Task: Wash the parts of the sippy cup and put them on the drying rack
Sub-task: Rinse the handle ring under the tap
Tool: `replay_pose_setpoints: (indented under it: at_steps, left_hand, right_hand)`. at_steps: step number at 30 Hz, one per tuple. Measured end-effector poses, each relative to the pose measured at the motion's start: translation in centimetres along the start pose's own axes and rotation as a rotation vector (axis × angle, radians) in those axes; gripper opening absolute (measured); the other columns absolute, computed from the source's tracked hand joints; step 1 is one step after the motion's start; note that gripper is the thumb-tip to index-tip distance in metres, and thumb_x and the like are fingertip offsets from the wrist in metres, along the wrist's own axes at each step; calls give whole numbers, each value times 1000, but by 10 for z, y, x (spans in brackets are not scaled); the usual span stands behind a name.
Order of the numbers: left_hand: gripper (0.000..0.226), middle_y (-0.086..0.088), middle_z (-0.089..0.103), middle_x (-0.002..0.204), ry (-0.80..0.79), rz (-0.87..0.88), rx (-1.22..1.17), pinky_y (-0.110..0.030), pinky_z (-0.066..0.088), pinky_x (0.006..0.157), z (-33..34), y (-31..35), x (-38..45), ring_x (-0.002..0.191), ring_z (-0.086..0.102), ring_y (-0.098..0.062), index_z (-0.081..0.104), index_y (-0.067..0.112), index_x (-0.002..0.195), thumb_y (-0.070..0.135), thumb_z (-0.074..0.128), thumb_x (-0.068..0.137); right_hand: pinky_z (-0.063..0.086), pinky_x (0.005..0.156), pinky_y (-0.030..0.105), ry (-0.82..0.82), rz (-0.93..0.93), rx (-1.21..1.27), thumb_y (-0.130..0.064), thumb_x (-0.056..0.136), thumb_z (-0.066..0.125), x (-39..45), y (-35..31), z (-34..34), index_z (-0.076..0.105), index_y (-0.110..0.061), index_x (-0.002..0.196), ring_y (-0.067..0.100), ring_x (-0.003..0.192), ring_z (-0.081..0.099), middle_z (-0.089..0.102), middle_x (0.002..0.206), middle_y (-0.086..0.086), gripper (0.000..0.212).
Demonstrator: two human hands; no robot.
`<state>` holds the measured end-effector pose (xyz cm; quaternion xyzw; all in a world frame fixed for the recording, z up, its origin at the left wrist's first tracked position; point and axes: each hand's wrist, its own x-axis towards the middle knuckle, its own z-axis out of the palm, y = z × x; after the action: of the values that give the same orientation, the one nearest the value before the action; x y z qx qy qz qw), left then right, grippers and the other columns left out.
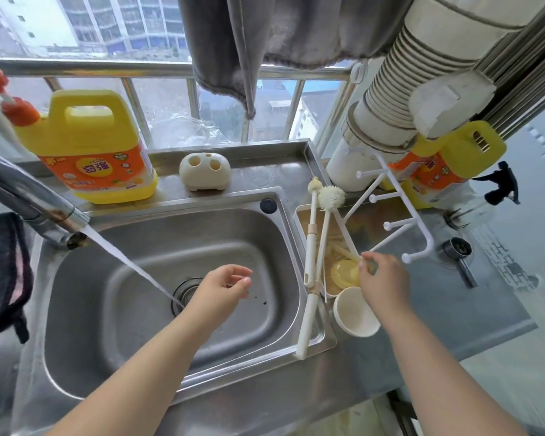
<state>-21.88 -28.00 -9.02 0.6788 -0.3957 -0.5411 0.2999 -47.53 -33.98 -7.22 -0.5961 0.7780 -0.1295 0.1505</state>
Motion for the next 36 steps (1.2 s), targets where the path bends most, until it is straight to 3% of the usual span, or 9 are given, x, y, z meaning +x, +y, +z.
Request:
replay_pose_setpoints:
  at_steps: [5,9,12,16,22,24,27,31,36]
  left_hand:
    - [14,-3,69,95,11,46,-21,-37,53,83,4,13,-7,85,68,-18,62,27,93,15,55,95]
    - [14,-3,68,93,131,25,-86,-36,52,82,-20,11,-22,82,67,-15,61,27,92,14,55,94]
    - [13,-4,68,90,277,8,-176,-27,53,74,-55,-5,-41,83,67,-20,62,23,92,10,57,92]
    - [15,-2,67,85,496,-6,-231,-18,47,68,-104,-35,-73,77,61,-14,59,21,89,7,57,91]
    - [21,5,63,84,816,-102,-242,-20,48,77,-139,-87,-127,83,61,-16,57,28,88,7,56,90]
    - [24,4,62,82,878,-126,-259,-29,49,81,-142,-100,-141,79,60,-17,56,29,85,6,57,89]
    - [27,12,62,80,916,-161,-291,-24,47,78,-143,-114,-159,78,59,-13,55,34,80,8,57,89]
    - [27,11,66,81,965,-151,-347,-9,43,69,-140,-131,-179,75,60,-4,59,32,81,6,60,88]
    - [28,13,65,71,961,-124,-361,-12,43,67,-131,-149,-204,63,56,4,63,30,79,2,63,86]
  right_hand:
    - [43,77,24,4,-74,181,-14,94,52,-19,-26,-8,66,-12,111,18,92,57,60,107,6,22]
    - [50,81,20,-240,-300,341,-17,92,58,-41,-83,3,65,-22,113,5,84,57,61,92,-7,23]
    - [39,72,1,-463,-531,297,-18,91,60,-60,-138,29,64,-24,114,-4,78,54,58,85,-15,24]
    - [35,67,-1,-637,-696,278,-15,89,63,-95,-205,70,66,-22,112,-2,72,52,57,81,-14,24]
    - [46,88,23,-774,-908,175,-13,89,61,-152,-262,116,65,-15,115,9,85,57,67,99,-1,26]
    - [43,85,19,-815,-997,122,-12,90,59,-169,-278,125,64,-15,117,9,86,55,67,105,2,28]
    - [39,76,13,-910,-1124,84,-14,92,58,-197,-310,140,60,-16,124,11,86,57,66,112,3,32]
    - [41,92,22,-968,-1343,-34,-21,93,56,-236,-364,168,37,-26,144,17,109,56,49,135,2,54]
    - [43,100,35,-887,-1583,-143,-13,85,63,-270,-407,211,26,-31,148,27,129,40,21,151,1,75]
